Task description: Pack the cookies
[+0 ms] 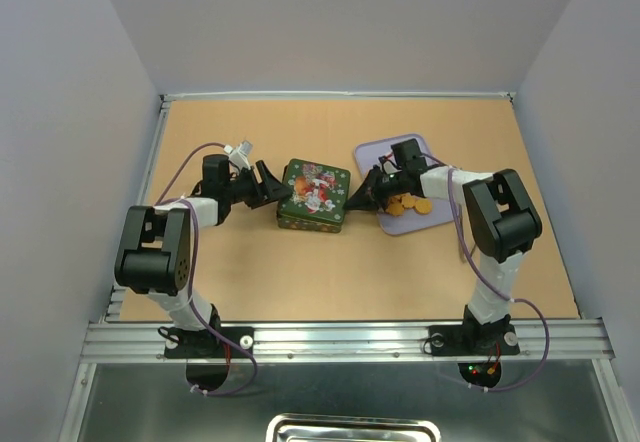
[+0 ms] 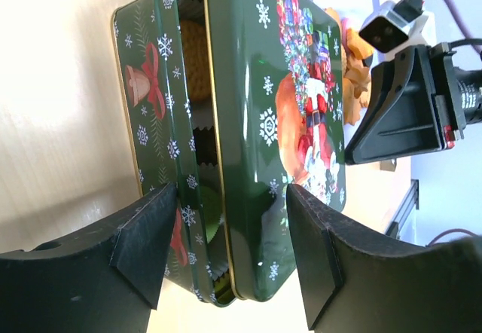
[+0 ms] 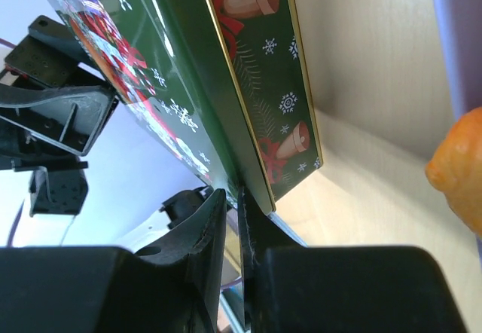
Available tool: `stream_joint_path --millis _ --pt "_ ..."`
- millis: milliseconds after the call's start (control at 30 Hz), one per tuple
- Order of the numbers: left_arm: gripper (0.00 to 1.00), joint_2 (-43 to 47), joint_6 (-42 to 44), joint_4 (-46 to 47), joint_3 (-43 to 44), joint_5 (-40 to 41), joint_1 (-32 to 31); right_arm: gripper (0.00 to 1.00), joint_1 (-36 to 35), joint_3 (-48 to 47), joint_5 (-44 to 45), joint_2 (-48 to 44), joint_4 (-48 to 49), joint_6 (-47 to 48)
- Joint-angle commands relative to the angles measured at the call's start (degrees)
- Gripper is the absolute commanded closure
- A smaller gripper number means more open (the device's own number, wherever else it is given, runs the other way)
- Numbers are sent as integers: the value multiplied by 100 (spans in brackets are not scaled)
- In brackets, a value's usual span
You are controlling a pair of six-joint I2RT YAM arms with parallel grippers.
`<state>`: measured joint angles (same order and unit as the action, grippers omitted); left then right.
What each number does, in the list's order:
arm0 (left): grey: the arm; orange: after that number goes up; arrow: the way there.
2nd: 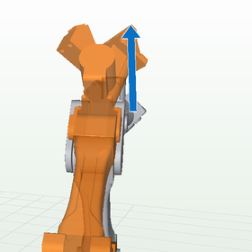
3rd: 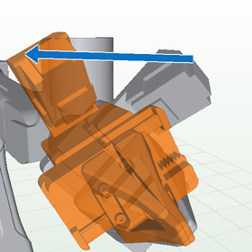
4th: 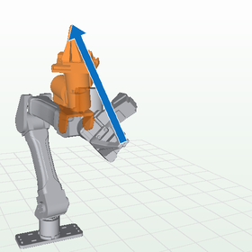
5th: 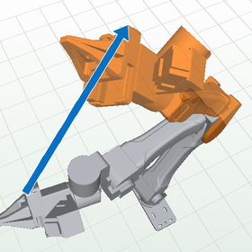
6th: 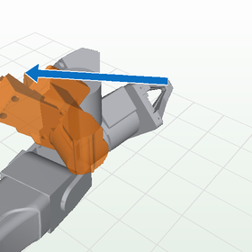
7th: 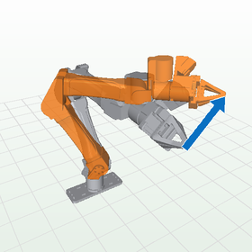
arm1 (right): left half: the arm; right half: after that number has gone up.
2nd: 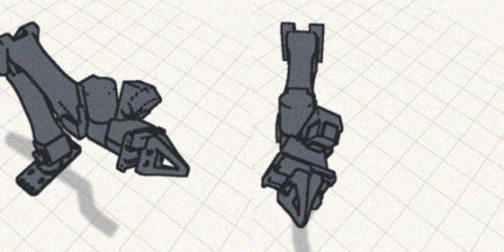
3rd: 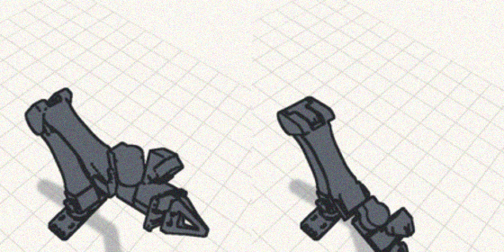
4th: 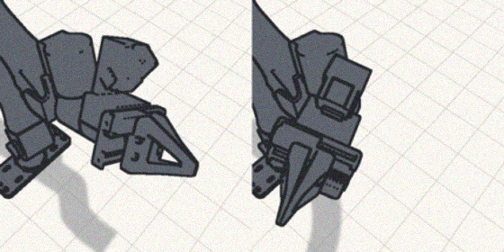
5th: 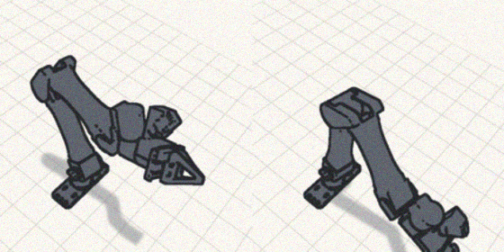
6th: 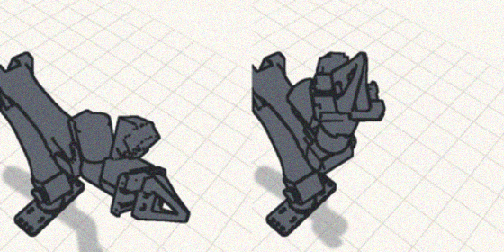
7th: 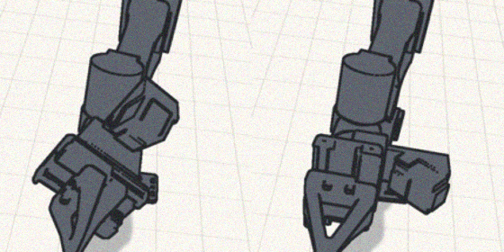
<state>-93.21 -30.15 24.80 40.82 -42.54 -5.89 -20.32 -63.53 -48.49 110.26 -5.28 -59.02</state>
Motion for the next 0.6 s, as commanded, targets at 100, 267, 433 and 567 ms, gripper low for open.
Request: stream_joint_path --millis 100,267,433,567 --pt "32 -83 -52 412 -83 -518 -44 83 -43 -590 313 75 -930 822" --pt "33 -136 -70 517 -135 -588 -70 82 -218 -1169 559 285 -1625 1296" --pt "34 -154 -87 640 -162 -703 -88 81 -315 -1627 753 426 -1994 1508" --pt "45 -171 -70 649 -162 -738 -88 73 -315 -1961 815 488 -2214 1587"
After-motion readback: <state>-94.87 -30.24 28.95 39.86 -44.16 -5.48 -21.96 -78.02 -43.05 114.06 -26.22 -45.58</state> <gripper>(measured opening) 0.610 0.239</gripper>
